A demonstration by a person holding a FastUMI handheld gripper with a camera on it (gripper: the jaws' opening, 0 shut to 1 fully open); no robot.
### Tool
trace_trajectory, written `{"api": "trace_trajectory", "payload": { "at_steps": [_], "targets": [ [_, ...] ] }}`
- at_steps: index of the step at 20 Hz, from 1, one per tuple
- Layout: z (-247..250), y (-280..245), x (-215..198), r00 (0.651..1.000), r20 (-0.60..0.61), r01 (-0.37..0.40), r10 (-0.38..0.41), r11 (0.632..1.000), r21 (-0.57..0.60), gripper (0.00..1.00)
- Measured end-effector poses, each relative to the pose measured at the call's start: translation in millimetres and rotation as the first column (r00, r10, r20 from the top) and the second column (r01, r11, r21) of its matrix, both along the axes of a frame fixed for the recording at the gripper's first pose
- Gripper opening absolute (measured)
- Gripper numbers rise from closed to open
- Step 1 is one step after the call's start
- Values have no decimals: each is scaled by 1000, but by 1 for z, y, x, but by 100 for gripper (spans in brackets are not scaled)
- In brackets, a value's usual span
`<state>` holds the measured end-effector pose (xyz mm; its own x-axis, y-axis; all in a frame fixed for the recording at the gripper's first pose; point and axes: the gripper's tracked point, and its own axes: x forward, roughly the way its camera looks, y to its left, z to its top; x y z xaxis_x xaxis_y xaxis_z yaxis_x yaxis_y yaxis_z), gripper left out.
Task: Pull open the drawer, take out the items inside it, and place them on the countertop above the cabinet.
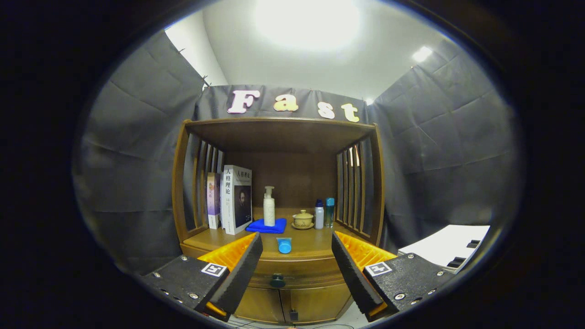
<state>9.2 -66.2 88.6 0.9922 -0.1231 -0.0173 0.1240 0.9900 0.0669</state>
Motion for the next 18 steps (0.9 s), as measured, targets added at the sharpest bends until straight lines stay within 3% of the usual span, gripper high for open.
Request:
{"api": "trace_trajectory", "payload": {
  "at_steps": [18],
  "targets": [
    [-31,11,-1,995,-90,-39,36,998,-39,95]
  ]
}}
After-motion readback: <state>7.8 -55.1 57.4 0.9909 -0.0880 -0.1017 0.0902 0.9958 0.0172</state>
